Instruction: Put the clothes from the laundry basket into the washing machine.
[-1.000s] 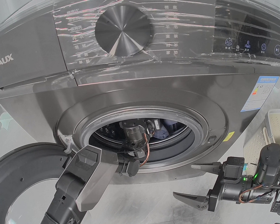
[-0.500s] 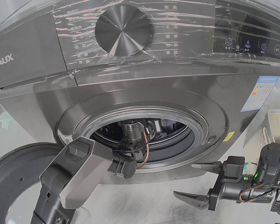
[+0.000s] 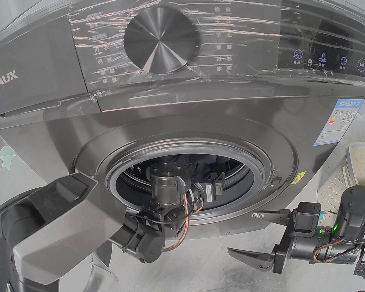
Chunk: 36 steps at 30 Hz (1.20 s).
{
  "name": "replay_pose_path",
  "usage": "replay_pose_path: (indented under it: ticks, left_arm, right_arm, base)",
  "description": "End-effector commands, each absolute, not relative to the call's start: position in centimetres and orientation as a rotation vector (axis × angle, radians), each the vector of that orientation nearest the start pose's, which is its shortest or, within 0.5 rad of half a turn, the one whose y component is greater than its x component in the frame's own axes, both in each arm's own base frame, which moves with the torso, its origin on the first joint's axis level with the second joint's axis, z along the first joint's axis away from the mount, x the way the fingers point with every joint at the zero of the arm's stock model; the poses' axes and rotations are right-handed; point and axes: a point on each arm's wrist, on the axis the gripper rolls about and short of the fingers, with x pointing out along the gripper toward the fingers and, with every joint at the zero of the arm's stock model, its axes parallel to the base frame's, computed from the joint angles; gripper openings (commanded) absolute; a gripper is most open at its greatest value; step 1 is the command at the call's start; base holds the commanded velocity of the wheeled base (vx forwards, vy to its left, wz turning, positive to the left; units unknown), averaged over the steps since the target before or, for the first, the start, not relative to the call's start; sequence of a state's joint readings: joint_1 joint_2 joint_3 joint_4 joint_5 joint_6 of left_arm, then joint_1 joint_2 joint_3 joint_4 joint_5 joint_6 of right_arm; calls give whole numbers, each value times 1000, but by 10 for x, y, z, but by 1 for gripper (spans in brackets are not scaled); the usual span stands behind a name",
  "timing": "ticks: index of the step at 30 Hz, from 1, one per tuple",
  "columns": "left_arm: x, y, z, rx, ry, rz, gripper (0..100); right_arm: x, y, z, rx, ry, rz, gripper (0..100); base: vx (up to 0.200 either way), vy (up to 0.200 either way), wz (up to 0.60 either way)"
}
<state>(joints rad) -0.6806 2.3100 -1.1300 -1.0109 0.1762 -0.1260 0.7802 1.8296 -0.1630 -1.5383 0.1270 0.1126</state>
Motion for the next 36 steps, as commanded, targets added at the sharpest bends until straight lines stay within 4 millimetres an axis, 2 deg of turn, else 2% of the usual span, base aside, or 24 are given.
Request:
replay_pose_path:
  ticks: [1, 5, 6, 7, 8, 10, 13, 15, 16, 17, 19, 21, 24, 27, 28, 31, 32, 36]
  left_arm:
    - [296, -274, 90, -62, 166, -572, 100]
    - [283, -269, 88, -68, 150, -586, 100]
    - [268, -261, 92, -69, 147, -600, 100]
    - [266, -260, 92, -69, 147, -602, 100]
    - [252, -254, 101, -75, 131, -620, 100]
    - [241, -250, 110, -84, 112, -635, 100]
    - [216, -232, 130, -97, 89, -657, 100]
    - [215, -231, 130, -96, 90, -657, 100]
    - [193, -219, 140, -104, 78, -684, 100]
    - [180, -209, 145, -106, 73, -695, 100]
    - [175, -201, 149, -111, 66, -689, 100]
    - [166, -187, 151, -114, 58, -668, 100]
    - [158, -168, 151, -118, 36, -644, 100]
    - [146, -151, 162, -147, -25, -633, 100]
    - [141, -137, 170, -157, -63, -607, 100]
    - [136, -125, 173, -157, -84, -580, 100]
    - [132, -113, 173, -151, -92, -549, 100]
    - [124, -98, 172, -154, -106, -518, 100]
  right_arm:
    - [165, 167, 95, 62, 181, 897, 100]
    - [165, 166, 96, 62, 180, 893, 100]
    - [163, 164, 97, 63, 177, 894, 100]
    - [163, 164, 97, 62, 175, 894, 100]
    - [162, 162, 99, 65, 167, 887, 100]
    - [162, 158, 102, 68, 159, 878, 100]
    - [157, 151, 110, 77, 128, 867, 100]
    - [157, 151, 110, 78, 126, 867, 100]
    - [149, 143, 116, 81, 107, 838, 100]
    - [144, 136, 119, 86, 91, 802, 100]
    - [141, 130, 123, 91, 75, 775, 100]
    - [135, 111, 129, 107, 39, 702, 100]
    - [136, 93, 137, 120, -6, 617, 100]
    - [134, 73, 145, 118, -45, 508, 100]
    - [128, 61, 148, 109, -43, 452, 100]
    - [121, 53, 147, 89, -16, 411, 100]
    - [114, 47, 145, 68, 6, 354, 100]
    - [104, 40, 146, 66, 9, 305, 100]
  base:
    - [0, 0, 0]
    - [0, 0, 0]
    - [0, 0, 0]
    - [0, 0, 0]
    - [0, 0, 0]
    - [0, 0, 0]
    - [0, 0, 0]
    - [0, 0, 0]
    - [0, 0, 0]
    - [0, 0, 0]
    - [0, 0, 0]
    - [0, 0, 0]
    - [0, 0, 0]
    - [0, 0, 0]
    - [-200, 0, 0]
    - [-200, 0, 0]
    - [-200, 0, 0]
    - [-200, 0, 0]
